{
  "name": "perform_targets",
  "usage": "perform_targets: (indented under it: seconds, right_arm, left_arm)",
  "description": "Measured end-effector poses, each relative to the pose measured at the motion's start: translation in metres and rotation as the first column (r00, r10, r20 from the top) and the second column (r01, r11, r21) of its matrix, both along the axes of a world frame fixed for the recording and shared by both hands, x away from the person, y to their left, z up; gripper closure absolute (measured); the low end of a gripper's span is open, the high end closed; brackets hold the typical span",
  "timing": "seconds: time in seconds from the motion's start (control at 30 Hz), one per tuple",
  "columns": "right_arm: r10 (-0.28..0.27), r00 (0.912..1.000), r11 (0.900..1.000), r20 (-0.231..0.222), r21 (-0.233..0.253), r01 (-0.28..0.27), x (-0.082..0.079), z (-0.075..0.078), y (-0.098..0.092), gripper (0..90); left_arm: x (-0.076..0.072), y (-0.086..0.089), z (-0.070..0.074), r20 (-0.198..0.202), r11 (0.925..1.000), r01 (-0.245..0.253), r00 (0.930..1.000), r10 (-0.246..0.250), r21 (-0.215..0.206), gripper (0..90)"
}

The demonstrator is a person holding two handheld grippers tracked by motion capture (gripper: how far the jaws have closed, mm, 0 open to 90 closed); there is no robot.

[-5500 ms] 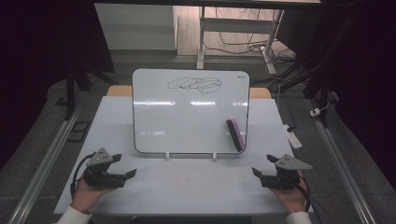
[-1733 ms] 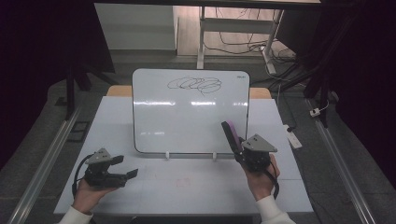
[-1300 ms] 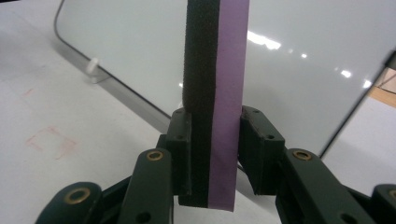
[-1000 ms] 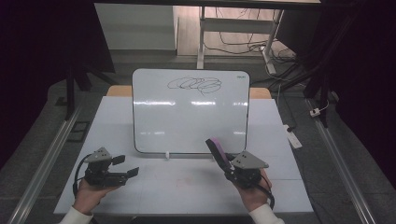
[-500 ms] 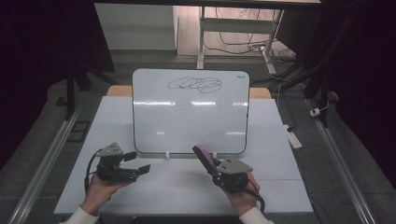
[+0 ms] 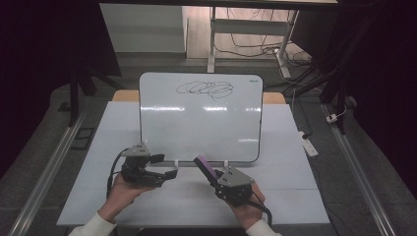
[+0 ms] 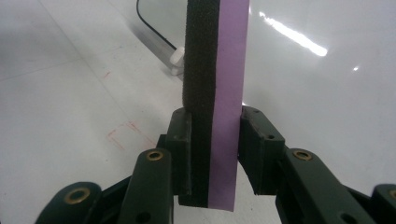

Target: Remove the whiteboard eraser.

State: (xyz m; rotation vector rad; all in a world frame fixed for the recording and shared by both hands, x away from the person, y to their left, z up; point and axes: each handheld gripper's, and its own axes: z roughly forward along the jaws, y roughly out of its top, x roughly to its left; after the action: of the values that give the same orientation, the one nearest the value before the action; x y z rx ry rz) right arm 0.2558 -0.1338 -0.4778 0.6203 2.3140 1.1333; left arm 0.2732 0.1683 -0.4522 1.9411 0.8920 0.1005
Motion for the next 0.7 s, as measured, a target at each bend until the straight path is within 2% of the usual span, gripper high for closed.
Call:
perform_targets:
  seconds: [0.13, 0.27, 0.43, 0.47, 0.7]
  right_arm:
    - [0.006, 1.0, 1.0, 0.005, -0.004, -0.006, -0.001, -0.001, 0.002, 65.8]
    - [0.013, 0.9998, 1.0, 0.015, -0.009, -0.013, -0.002, -0.002, 0.004, 65.8]
    - [0.022, 0.9992, 0.999, 0.033, -0.028, -0.021, -0.005, -0.003, 0.007, 65.8]
    - [0.023, 0.999, 0.999, 0.038, -0.03, -0.022, -0.006, -0.003, 0.008, 65.8]
    - [0.029, 0.9974, 0.999, 0.067, -0.042, -0.027, -0.009, -0.003, 0.01, 65.8]
  left_arm:
    - [0.005, -0.016, 0.004, -0.006, 0.9991, 0.041, 0.9991, -0.042, -0.011, 18.4]
    - [0.01, -0.023, 0.006, -0.014, 0.9979, 0.062, 0.998, -0.062, -0.02, 18.4]
    - [0.02, -0.037, 0.006, -0.048, 0.9942, 0.099, 0.9938, -0.101, -0.043, 18.6]
    - [0.025, -0.043, 0.004, -0.059, 0.9938, 0.105, 0.9925, -0.107, -0.039, 18.7]
    - [0.035, -0.054, 0.0, -0.089, 0.9887, 0.146, 0.9849, -0.149, -0.032, 21.7]
